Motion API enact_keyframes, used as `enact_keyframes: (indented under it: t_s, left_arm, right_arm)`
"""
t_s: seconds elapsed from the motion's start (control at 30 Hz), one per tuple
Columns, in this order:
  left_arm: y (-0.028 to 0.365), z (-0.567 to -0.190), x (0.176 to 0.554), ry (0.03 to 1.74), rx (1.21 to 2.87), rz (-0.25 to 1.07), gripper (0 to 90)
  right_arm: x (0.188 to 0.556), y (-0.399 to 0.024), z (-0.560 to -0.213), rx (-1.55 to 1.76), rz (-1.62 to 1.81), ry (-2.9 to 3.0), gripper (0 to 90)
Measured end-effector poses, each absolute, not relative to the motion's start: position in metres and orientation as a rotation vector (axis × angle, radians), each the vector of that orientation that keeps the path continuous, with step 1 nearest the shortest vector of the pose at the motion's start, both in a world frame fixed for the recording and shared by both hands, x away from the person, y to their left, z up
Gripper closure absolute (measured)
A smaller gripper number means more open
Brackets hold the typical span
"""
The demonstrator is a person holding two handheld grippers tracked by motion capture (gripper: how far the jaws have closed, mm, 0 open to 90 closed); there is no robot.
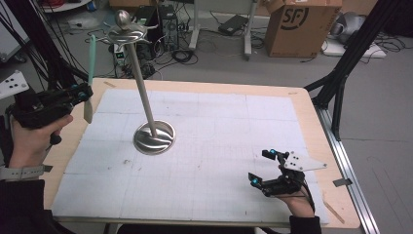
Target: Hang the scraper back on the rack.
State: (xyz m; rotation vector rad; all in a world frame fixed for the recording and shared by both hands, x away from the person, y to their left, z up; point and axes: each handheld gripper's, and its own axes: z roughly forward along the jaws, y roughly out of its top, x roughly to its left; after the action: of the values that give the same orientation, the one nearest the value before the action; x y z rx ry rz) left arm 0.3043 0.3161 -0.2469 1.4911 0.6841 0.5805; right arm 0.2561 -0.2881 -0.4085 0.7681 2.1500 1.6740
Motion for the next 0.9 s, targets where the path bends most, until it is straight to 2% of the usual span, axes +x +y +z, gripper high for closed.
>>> enact_keyframes:
  t_s: [0.9]
  left_arm:
    - [0.305, -0.258, 0.314, 0.686, 1.494, 0.548, 80.2]
  right_arm:
    - [0.256, -0.288, -0.409, 0.767, 1.676, 2.150, 3.9]
